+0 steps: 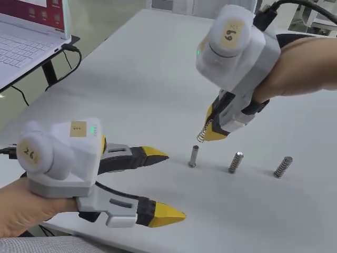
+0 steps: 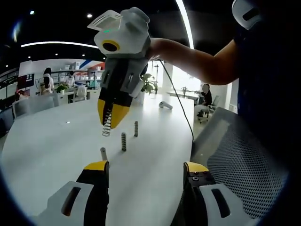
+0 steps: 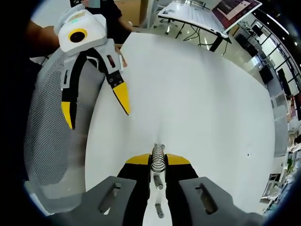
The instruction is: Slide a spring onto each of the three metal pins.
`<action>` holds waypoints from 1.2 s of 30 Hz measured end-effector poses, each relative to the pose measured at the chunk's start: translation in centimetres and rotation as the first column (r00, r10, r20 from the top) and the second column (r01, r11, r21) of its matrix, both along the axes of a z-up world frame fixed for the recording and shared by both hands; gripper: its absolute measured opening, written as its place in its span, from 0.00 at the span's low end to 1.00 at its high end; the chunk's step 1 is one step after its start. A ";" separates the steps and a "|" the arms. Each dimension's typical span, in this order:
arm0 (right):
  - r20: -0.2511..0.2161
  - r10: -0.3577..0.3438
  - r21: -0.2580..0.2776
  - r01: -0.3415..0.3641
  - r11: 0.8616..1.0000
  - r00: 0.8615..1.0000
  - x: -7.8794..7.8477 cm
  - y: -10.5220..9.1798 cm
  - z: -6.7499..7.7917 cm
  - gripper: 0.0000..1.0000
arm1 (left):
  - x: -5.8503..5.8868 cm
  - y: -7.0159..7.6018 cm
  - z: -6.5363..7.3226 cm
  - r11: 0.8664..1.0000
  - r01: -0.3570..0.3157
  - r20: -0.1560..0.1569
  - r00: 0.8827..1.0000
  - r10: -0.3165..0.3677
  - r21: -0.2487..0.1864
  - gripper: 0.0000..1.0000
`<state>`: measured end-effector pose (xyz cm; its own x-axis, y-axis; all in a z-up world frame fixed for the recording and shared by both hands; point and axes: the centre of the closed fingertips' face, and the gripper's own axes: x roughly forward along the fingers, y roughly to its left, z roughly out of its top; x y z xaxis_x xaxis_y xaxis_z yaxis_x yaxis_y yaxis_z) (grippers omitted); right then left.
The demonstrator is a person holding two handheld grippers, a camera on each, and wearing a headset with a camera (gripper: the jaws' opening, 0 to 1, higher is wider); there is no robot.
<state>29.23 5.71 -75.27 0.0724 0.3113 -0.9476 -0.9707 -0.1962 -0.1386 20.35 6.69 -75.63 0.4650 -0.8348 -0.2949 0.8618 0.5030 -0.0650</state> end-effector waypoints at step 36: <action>-0.044 0.025 -0.117 -0.030 0.993 0.999 1.3 0.4 -4.0 0.09 | -0.2 -0.3 0.2 1.000 -0.014 0.009 1.000 0.014 0.002 0.57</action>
<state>30.57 6.09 -79.31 0.0242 0.1990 -0.9797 -0.9691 -0.2358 -0.0718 20.19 6.41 -75.42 0.4789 -0.8277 -0.2926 0.8555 0.5148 -0.0559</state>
